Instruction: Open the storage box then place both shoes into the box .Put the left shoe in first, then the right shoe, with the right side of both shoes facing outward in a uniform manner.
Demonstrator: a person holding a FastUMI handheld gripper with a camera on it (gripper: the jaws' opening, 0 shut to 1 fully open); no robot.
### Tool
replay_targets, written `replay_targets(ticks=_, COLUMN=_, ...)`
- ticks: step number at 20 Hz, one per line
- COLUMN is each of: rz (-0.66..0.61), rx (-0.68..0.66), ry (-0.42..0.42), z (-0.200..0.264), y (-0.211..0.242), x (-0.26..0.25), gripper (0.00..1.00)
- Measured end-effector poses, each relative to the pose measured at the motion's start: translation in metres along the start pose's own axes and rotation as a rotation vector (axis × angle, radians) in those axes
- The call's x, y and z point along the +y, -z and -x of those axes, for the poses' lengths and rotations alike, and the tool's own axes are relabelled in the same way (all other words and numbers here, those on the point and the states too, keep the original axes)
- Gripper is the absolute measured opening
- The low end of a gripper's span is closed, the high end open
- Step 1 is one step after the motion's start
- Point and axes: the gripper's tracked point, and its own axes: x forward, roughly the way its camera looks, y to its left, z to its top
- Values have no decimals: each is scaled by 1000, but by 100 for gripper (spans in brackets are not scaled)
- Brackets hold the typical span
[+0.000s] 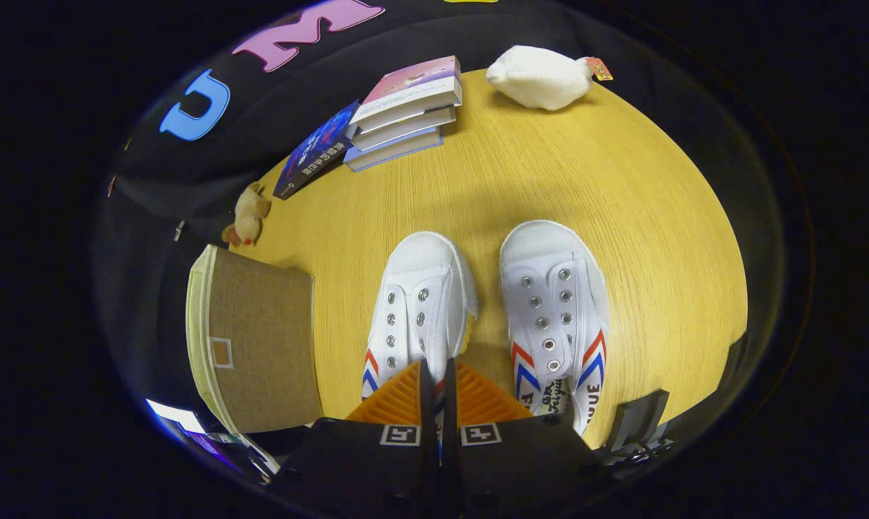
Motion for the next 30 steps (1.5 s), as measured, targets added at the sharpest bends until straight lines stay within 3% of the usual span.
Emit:
replay_targets(ticks=7, rz=8, rx=-91, ry=-99, z=54, y=-27, x=77, gripper=6)
replay_targets(ticks=15, rz=17, rx=-108, ry=-263, z=81, y=-27, x=221, gripper=5)
replay_targets(ticks=23, rz=-8, rx=31, ry=-326, z=17, y=29, x=318, gripper=5)
replay_targets(ticks=30, rz=5, rx=76, ry=-286, z=-33, y=48, x=334, gripper=5)
